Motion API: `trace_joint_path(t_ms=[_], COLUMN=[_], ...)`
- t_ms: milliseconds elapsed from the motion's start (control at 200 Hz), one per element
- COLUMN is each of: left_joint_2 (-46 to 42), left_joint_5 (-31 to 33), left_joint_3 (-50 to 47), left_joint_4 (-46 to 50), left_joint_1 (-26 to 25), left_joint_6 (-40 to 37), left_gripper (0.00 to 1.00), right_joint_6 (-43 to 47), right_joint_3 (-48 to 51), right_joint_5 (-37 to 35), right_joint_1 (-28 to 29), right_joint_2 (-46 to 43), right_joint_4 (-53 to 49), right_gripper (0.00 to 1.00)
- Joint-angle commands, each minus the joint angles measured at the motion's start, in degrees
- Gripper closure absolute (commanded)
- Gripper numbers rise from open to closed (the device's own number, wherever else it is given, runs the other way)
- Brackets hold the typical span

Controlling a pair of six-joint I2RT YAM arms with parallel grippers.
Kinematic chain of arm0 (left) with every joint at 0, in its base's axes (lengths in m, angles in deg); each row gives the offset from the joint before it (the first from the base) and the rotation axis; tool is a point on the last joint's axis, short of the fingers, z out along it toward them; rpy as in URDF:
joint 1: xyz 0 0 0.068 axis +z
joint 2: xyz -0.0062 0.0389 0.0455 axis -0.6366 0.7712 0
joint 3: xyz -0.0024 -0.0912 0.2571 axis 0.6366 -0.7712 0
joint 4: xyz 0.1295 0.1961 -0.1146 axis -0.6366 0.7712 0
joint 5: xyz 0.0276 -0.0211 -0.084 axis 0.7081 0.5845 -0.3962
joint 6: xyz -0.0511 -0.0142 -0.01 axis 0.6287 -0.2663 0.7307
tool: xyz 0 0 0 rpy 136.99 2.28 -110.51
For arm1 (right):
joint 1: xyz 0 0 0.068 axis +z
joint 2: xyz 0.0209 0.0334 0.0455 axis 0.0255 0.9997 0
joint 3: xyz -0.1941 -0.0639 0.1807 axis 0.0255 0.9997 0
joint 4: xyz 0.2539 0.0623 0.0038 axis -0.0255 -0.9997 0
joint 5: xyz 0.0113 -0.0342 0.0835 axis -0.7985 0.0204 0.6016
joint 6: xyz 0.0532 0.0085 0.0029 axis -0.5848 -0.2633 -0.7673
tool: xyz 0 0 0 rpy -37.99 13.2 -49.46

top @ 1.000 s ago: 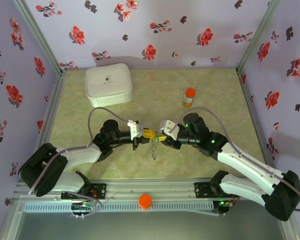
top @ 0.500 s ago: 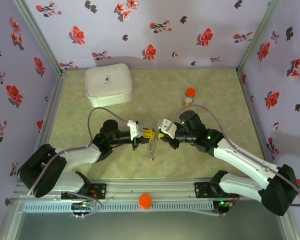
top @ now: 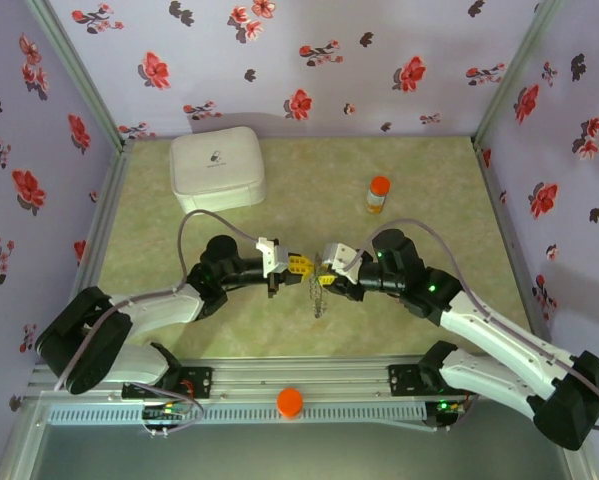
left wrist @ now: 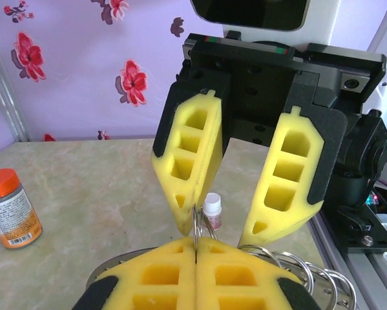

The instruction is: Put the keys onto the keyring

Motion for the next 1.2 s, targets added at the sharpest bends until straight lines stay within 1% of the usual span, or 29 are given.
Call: trace_joint_path(t_ms=[0, 160, 225, 265, 400, 475, 520, 605, 650, 670, 700, 745, 815, 840, 860, 910, 955, 1100, 1195], left_joint_2=[0.0, 0.48, 0.93, 1.08, 1.17, 1.14, 1.14, 0.37, -0.8, -1.41, -2.54, -4.06, -5.24, -5.3, -5.36, -5.27, -5.11, -4.57, -4.99], left_joint_5=[-1.53, -1.53, -1.54, -1.54, -1.54, -1.32, -0.35, 4.88, 7.36, 8.1, 9.0, 10.33, 12.54, 12.89, 13.08, 13.28, 13.19, 12.81, 12.38], left_joint_3=[1.62, 1.49, 1.5, 1.43, 1.32, 1.41, 1.49, 0.95, 0.63, 0.7, 1.21, 2.61, 5.32, 5.96, 6.26, 6.33, 6.2, 6.18, 5.68], left_joint_4=[-2.84, -3.31, -3.75, -4.22, -5.09, -4.65, -4.25, -3.48, -1.17, 0.7, 4.21, 12.66, 25.09, 27.65, 28.73, 28.66, 27.56, 26.34, 26.43], left_joint_1=[-0.53, -0.77, -0.88, -0.98, -1.06, -1.06, -1.14, -1.21, -1.25, -1.28, -1.39, -1.94, -3.33, -3.66, -3.89, -4.09, -4.26, -4.49, -4.49], left_joint_6=[0.06, -0.03, 0.07, 0.1, 0.06, -0.58, -1.1, -2.34, -3.91, -5.01, -7.1, -11.27, -17.88, -19.38, -19.91, -19.9, -19.44, -19.01, -19.26], left_gripper=[1.0, 1.0, 1.0, 1.0, 1.0, 1.0, 1.0, 1.0, 0.81, 0.75, 0.69, 0.66, 0.65, 0.65, 0.67, 0.71, 0.72, 0.72, 0.69], right_joint_6=[-0.55, -1.19, -1.6, -1.97, -2.2, -2.02, -1.9, -0.11, 1.37, 2.1, 3.12, 4.65, 6.78, 7.42, 7.71, 7.96, 7.86, 6.56, 6.37], right_joint_3=[0.68, 0.67, 0.86, 1.11, 0.6, -0.03, -0.66, -2.71, -3.9, -4.45, -5.38, -7.03, -9.77, -10.58, -11.15, -12.03, -12.39, -11.93, -11.88], right_joint_5=[1.75, 2.59, 4.38, 5.35, 5.49, 6.37, 7.1, 6.46, 5.2, 4.53, 3.57, 1.62, -0.24, -0.54, -0.71, -0.59, -0.59, -0.97, -1.94], right_joint_1=[-0.24, -0.24, -0.24, -0.25, -0.24, -0.24, -0.25, -0.27, -0.21, -0.18, -0.15, 0.1, 0.67, 1.0, 1.24, 1.98, 2.72, 3.81, 3.96], right_joint_2=[-0.62, -1.49, -0.95, -0.46, 0.93, 1.15, 1.66, 3.08, 3.77, 4.03, 4.55, 5.45, 7.14, 7.8, 8.3, 9.29, 9.85, 9.69, 9.38], right_joint_4=[3.6, 3.72, 4.4, 5.28, 5.47, 5.33, 4.75, 0.48, -2.64, -4.03, -6.21, -9.35, -13.94, -15.16, -16.01, -16.66, -16.58, -13.64, -13.59], right_gripper=[0.69, 0.71, 0.71, 0.73, 0.83, 0.92, 1.0, 1.0, 1.0, 1.0, 1.0, 1.0, 1.0, 1.0, 1.0, 1.0, 1.0, 1.0, 1.0])
